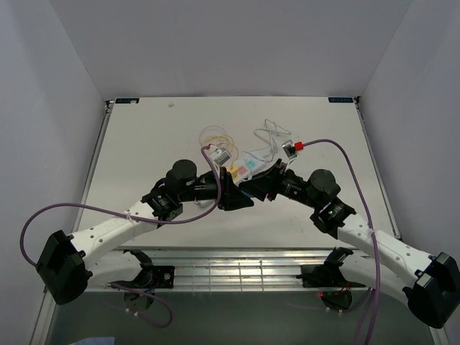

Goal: Insert the plug

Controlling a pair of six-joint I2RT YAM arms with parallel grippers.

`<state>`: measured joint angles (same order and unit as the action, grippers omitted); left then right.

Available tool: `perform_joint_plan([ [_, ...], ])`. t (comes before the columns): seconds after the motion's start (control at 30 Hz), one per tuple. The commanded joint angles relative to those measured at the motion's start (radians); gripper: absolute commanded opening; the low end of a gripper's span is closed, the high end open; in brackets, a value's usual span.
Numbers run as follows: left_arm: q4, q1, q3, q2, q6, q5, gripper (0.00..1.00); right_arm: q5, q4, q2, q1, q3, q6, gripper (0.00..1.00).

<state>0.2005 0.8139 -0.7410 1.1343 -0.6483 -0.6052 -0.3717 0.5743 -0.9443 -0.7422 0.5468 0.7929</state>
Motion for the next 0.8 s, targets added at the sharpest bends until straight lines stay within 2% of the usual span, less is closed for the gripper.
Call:
perform_joint_plan([
  [0.0,-0.062,-0.035,0.009,-0.077,0.059,0.068,0.0,0.007,-0.188,0.087,0.01,0.036,-0.142,0.51],
  [0.13,-0.07,-0.035,0.011,-0.099,0.082,0.074,0.0,-0.007,-0.195,0.119,0.01,0.027,-0.116,0.57],
  [0.27,-0.067,-0.033,0.008,-0.099,0.105,0.035,0.0,-0.061,-0.176,0.107,0.01,0.03,-0.118,0.53],
  [0.5,-0.07,-0.025,0.015,-0.11,0.162,-0.065,0.0,-0.091,-0.12,0.041,0.018,0.059,-0.097,0.58],
  [0.67,-0.078,-0.025,0.04,-0.14,0.176,-0.056,0.0,-0.102,-0.064,0.029,0.024,0.061,-0.066,0.6],
  [0.7,-0.084,-0.024,0.042,-0.143,0.182,-0.056,0.0,-0.107,-0.062,0.033,0.027,0.064,-0.067,0.6],
  [0.77,-0.108,-0.024,0.046,-0.146,0.188,-0.044,0.0,-0.148,-0.053,0.035,0.033,0.067,-0.069,0.51],
])
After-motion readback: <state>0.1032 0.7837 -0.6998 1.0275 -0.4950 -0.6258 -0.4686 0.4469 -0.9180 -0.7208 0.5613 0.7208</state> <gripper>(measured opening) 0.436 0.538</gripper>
